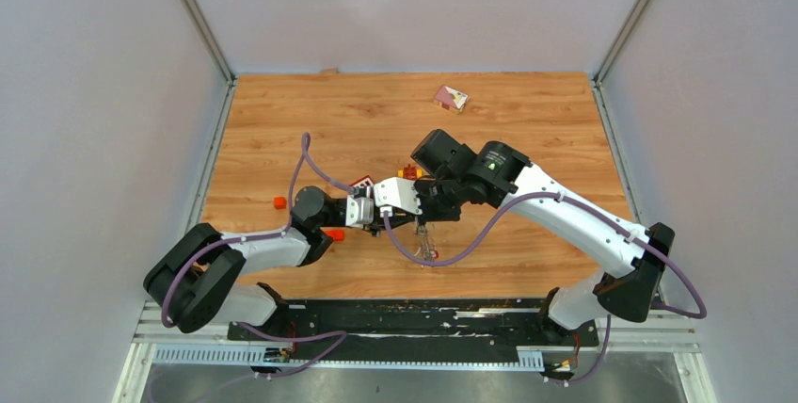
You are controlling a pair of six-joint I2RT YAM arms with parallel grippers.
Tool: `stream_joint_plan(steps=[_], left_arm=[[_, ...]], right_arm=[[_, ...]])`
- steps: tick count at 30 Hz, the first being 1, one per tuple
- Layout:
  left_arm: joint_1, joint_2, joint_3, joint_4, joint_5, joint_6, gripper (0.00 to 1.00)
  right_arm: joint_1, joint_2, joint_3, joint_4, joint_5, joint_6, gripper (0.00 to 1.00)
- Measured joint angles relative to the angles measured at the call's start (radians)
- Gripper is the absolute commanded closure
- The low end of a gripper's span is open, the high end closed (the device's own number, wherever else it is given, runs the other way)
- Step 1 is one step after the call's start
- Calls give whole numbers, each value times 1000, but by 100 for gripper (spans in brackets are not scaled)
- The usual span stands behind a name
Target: Put the keys on the keyring
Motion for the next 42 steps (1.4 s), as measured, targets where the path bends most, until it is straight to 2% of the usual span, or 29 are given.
stream_joint_plan(steps=[5,10,15,17,26,33,35,39,42], left_arm=[[0,0,0,-3,0,-7,100],[0,0,0,-14,-1,-30,100],[0,0,0,-26,-3,-78,100],[0,0,0,-19,0,-108,100],[1,-8,0,47,11,-224,100],[1,-8,0,67,23,-267,100],[1,-8,0,72,27,-275,100],[1,-8,2,85,30,-297,100],[1,-8,2,95,27,-310,100]], right_arm=[[0,0,-5,2,0,0,100],[-1,-2,-18,12,0,6,99],[-23,-49,-87,74,-27,17,79],[-42,-89,-128,104,-48,21,68],[-147,-286,-327,258,-196,23,55],[-164,-313,-376,355,-294,21,56],[-164,-313,-378,369,-311,14,61],[-164,-313,-381,391,-353,-4,76],[-164,-313,-400,408,-376,-14,81]])
